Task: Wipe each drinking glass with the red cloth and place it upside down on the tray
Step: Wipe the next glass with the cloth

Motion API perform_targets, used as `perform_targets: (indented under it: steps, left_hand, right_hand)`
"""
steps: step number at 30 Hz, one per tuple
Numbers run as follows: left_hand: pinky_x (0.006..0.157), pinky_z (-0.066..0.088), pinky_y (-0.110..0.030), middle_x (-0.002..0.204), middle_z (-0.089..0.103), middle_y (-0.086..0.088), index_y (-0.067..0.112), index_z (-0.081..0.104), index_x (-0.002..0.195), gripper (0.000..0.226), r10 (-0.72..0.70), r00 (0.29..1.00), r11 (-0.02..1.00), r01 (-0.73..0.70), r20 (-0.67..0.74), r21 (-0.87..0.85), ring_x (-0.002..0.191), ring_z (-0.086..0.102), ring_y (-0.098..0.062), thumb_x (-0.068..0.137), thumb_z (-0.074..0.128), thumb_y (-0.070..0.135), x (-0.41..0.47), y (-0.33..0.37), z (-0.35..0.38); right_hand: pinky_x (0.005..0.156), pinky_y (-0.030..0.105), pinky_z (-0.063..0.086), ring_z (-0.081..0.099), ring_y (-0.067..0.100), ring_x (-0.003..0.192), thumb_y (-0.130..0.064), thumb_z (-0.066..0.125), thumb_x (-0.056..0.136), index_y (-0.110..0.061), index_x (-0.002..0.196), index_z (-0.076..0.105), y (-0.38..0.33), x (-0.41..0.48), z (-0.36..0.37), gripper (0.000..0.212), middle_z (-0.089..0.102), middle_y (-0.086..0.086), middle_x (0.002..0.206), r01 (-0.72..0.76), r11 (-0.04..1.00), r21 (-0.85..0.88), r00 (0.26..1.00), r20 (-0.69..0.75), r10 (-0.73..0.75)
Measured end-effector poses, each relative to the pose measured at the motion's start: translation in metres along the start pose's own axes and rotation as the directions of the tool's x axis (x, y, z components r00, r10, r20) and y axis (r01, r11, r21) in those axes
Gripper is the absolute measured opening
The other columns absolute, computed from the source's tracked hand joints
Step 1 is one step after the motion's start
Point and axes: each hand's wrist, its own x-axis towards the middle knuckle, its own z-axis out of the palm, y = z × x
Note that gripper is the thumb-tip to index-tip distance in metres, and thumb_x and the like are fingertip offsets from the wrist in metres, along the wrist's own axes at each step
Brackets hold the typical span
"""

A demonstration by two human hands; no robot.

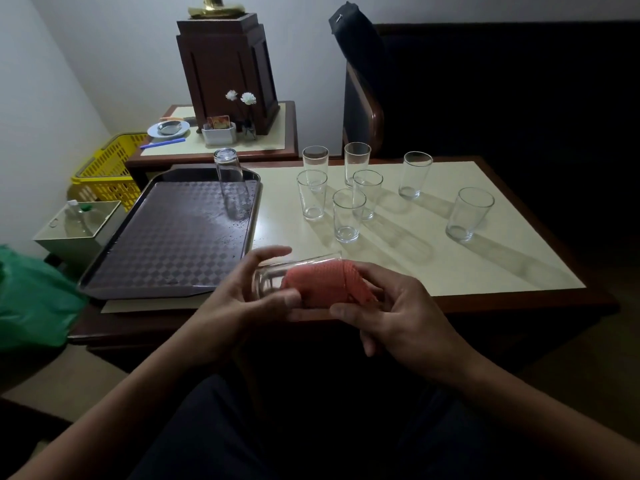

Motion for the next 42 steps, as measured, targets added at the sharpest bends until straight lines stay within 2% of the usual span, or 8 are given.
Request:
perform_targets:
  steps: [3, 10, 17, 25, 30, 34, 39, 42]
  left_hand:
    - [0.064, 0.059, -0.028, 0.108, 0.07, -0.016, 0.007, 0.06, 0.131, 0.095, -0.157, 0.987, 0.978, 0.158, 0.015, -0.136, 0.081, 0.07, -0.025, 0.057, 0.096, 0.055, 0.003, -0.004, 0.003]
    - [0.076, 0.055, -0.026, 0.109, 0.07, -0.007, 0.013, 0.064, 0.113, 0.053, 0.109, 0.989, 0.919, -0.14, 0.102, 0.369, 0.089, 0.068, -0.017, 0.07, 0.095, 0.013, -0.004, 0.001, -0.003]
    - [0.069, 0.062, -0.032, 0.093, 0.071, -0.01, 0.01, 0.063, 0.116, 0.051, -0.032, 0.995, 0.994, 0.021, -0.097, -0.111, 0.078, 0.067, -0.027, 0.073, 0.091, 0.006, 0.005, -0.009, 0.006]
    - [0.087, 0.056, -0.025, 0.127, 0.064, 0.005, 0.026, 0.063, 0.123, 0.068, 0.374, 0.923, 0.709, -0.347, 0.09, 0.614, 0.115, 0.067, -0.018, 0.065, 0.097, 0.017, 0.001, -0.016, 0.003]
    - [0.055, 0.052, -0.028, 0.092, 0.069, -0.017, 0.016, 0.054, 0.135, 0.072, -0.131, 0.991, 0.991, 0.131, 0.024, 0.02, 0.067, 0.064, -0.024, 0.079, 0.084, 0.049, 0.003, -0.012, 0.008]
    - [0.061, 0.054, -0.028, 0.086, 0.071, -0.013, 0.011, 0.061, 0.123, 0.035, -0.009, 1.0, 0.98, 0.013, -0.02, 0.2, 0.069, 0.064, -0.022, 0.092, 0.076, 0.017, 0.002, -0.009, 0.003]
    - [0.069, 0.058, -0.026, 0.117, 0.069, -0.023, 0.006, 0.058, 0.127, 0.043, -0.004, 0.991, 0.997, 0.013, -0.132, 0.07, 0.075, 0.06, -0.025, 0.088, 0.072, 0.01, 0.008, 0.003, -0.014]
    - [0.054, 0.05, -0.023, 0.111, 0.067, -0.024, -0.002, 0.05, 0.135, 0.054, -0.092, 0.981, 0.995, 0.083, -0.168, -0.059, 0.065, 0.06, -0.022, 0.094, 0.071, 0.026, 0.01, 0.0, -0.013]
  right_hand:
    - [0.049, 0.029, 0.051, 0.059, 0.02, 0.045, -0.006, 0.079, 0.093, -0.031, 0.129, 0.07, 0.003, -0.003, 0.004, 0.045, 0.079, -0.004, 0.1, 0.029, 0.997, -0.078, 1.0, 0.006, -0.028]
    - [0.051, 0.02, 0.031, 0.038, 0.006, 0.043, -0.035, 0.067, 0.092, -0.004, 0.107, 0.08, 0.005, 0.009, -0.014, 0.037, 0.052, -0.002, 0.049, -0.349, 0.915, 0.203, 0.936, 0.121, 0.33]
    - [0.106, 0.019, 0.051, 0.069, 0.002, 0.12, -0.019, 0.072, 0.101, -0.057, 0.14, 0.056, -0.009, 0.007, -0.024, 0.056, 0.071, -0.023, 0.13, -0.024, 0.953, -0.303, 0.959, 0.261, 0.108]
    - [0.083, 0.031, 0.056, 0.071, 0.014, 0.091, -0.016, 0.076, 0.095, -0.019, 0.124, 0.077, 0.012, 0.009, -0.012, 0.029, 0.079, 0.007, 0.105, -0.258, 0.951, 0.174, 0.959, 0.164, 0.23]
    - [0.1, 0.034, 0.058, 0.075, 0.017, 0.109, -0.007, 0.082, 0.091, -0.024, 0.127, 0.072, 0.012, 0.007, -0.008, 0.041, 0.078, 0.0, 0.115, 0.014, 0.989, -0.148, 0.995, 0.096, 0.0]
    - [0.079, 0.021, 0.057, 0.072, 0.006, 0.087, -0.019, 0.076, 0.093, -0.021, 0.123, 0.075, 0.011, 0.01, -0.011, 0.03, 0.079, -0.005, 0.102, -0.186, 0.979, 0.078, 0.967, 0.191, 0.169]
    - [0.06, 0.021, 0.059, 0.069, 0.011, 0.067, -0.02, 0.063, 0.099, -0.002, 0.111, 0.07, 0.011, 0.027, -0.031, 0.023, 0.07, 0.009, 0.089, -0.321, 0.671, 0.669, 0.901, -0.002, 0.434]
    - [0.069, 0.029, 0.063, 0.074, 0.022, 0.083, -0.007, 0.059, 0.103, -0.003, 0.119, 0.059, 0.008, 0.027, -0.041, 0.016, 0.072, 0.019, 0.109, -0.226, 0.806, 0.546, 0.91, -0.177, 0.375]
